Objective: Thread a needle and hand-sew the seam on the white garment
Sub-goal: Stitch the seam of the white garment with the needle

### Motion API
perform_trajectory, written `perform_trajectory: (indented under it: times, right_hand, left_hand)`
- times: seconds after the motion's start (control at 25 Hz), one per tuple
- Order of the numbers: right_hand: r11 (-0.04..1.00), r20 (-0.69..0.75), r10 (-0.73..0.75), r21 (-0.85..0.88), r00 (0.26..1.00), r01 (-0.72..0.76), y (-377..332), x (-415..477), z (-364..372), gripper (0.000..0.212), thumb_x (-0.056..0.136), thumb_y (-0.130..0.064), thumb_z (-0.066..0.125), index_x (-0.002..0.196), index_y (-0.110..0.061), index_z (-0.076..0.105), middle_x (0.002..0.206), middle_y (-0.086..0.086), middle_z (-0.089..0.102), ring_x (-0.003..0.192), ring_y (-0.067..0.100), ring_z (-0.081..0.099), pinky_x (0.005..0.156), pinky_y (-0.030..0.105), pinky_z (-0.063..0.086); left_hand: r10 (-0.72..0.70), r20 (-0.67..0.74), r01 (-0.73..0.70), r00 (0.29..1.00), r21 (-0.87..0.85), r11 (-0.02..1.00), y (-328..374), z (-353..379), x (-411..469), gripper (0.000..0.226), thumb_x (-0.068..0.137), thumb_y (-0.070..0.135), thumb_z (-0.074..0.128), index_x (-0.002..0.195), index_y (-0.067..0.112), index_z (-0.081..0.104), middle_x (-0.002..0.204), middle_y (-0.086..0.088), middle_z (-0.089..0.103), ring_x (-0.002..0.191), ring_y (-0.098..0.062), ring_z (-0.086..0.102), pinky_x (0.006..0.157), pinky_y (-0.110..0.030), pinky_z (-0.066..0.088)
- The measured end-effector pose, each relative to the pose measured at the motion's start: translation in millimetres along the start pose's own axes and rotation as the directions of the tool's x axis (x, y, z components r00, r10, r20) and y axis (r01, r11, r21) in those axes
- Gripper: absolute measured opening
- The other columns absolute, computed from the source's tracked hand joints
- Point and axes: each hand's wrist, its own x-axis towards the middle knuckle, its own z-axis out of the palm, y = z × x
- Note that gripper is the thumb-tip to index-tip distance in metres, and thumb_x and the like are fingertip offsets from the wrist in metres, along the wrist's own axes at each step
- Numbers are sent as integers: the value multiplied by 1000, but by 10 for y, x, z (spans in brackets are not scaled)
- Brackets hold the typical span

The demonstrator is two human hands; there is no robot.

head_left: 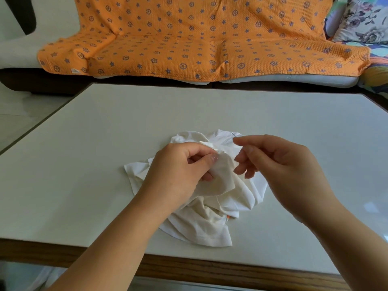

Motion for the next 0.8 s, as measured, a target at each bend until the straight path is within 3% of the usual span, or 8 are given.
perform_trajectory:
  times: [0.08, 0.24, 0.48, 0.8]
  right_hand:
    - [996, 42, 50, 75, 998, -53, -70, -52, -16, 29, 94, -1, 53, 98, -23, 70, 74, 0, 73, 62, 16, 69, 62, 19, 52]
    - [990, 146, 140, -11, 979, -139, -85, -109, 47, 23, 92, -5, 55, 100, -26, 62, 72, 0, 74, 60, 17, 69, 63, 24, 54]
    - [976, 168, 205, -108, 964, -189, -61, -96, 85, 15, 93, -9, 56, 92, -21, 66, 63, -2, 72, 47, 8, 61, 50, 13, 44]
    - [978, 134, 158, -157, 978, -136, -65, -109, 120, 20, 90, -6, 56, 87, -23, 65, 59, -5, 70, 43, 3, 58, 47, 10, 42]
  left_hand:
    - [-5, -1, 5, 1000, -18, 1000, -12, -6, 12, 11, 91, 22, 67, 87, 26, 76, 68, 6, 73, 65, -3, 69, 71, -16, 54]
    - [-13, 11, 14, 1000, -31, 999, -12, -12, 14, 12, 92, 21, 66, 89, 26, 76, 69, 6, 73, 65, -3, 69, 69, -14, 54]
    - [-27, 30, 29, 999, -65, 997, -7, -19, 3, 13, 93, 19, 65, 90, 25, 75, 73, 4, 74, 66, -6, 70, 67, -16, 55]
    - [-25, 25, 27, 999, -77, 997, -15, -32, -3, 13, 92, 17, 65, 90, 24, 76, 71, 5, 74, 65, -4, 70, 63, -11, 51]
